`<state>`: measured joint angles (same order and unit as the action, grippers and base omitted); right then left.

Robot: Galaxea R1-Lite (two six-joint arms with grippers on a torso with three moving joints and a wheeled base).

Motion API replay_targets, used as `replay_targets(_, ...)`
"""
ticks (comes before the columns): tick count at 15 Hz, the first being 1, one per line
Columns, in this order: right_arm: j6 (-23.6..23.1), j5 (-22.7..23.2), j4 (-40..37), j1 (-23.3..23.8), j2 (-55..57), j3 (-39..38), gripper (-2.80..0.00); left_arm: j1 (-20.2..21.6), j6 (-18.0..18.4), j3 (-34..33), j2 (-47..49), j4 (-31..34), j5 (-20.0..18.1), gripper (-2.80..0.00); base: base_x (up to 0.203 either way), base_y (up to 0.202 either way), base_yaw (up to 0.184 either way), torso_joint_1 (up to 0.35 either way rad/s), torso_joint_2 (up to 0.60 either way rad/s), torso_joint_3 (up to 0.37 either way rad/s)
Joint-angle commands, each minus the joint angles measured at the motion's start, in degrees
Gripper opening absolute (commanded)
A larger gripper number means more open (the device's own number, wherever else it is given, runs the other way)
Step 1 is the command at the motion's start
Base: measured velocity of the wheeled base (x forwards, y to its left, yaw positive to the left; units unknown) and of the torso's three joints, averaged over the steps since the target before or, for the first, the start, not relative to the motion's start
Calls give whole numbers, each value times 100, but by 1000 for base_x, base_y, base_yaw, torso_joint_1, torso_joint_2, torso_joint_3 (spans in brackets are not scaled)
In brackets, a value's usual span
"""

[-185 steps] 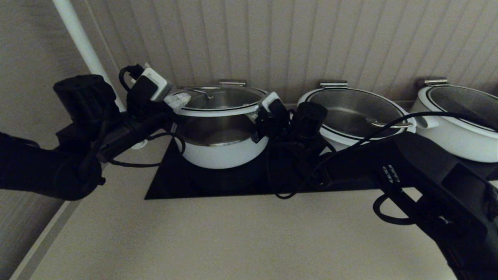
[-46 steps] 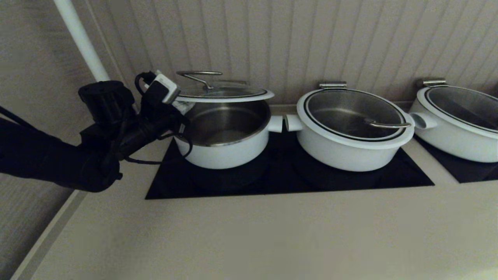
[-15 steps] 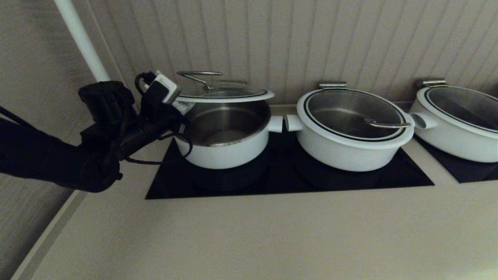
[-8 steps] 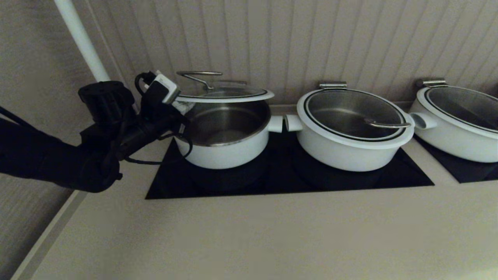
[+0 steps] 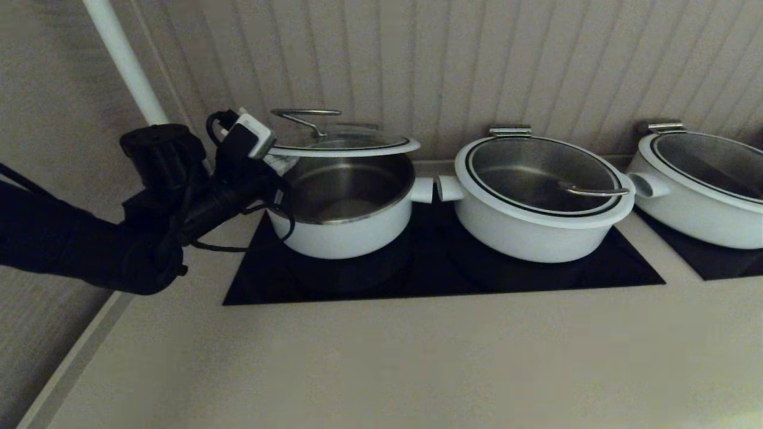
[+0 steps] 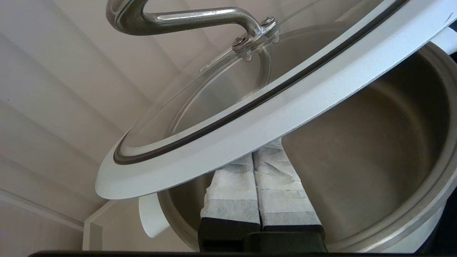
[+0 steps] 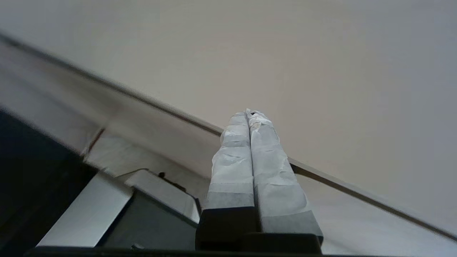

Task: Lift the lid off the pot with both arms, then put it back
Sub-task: Open the pot lid completely

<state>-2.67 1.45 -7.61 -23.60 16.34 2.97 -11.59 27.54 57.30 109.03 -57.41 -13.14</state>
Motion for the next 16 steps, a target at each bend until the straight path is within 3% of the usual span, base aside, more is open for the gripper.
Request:
replay_targets(1, -5, 4, -6, 504, 35, 3, -280, -1, 15, 9, 39, -34, -5, -280, 0, 0, 0, 0, 0, 0)
replay_targets(8, -5, -4, -13, 1195, -51, 10, -280, -1, 15, 10, 30, -34, -5, -280, 0, 0, 0, 0, 0, 0)
replay_targets(16, -4, -4, -13, 2339, -373, 7, -280, 8, 23, 1, -5, -34, -5, -280, 0, 0, 0, 0, 0, 0)
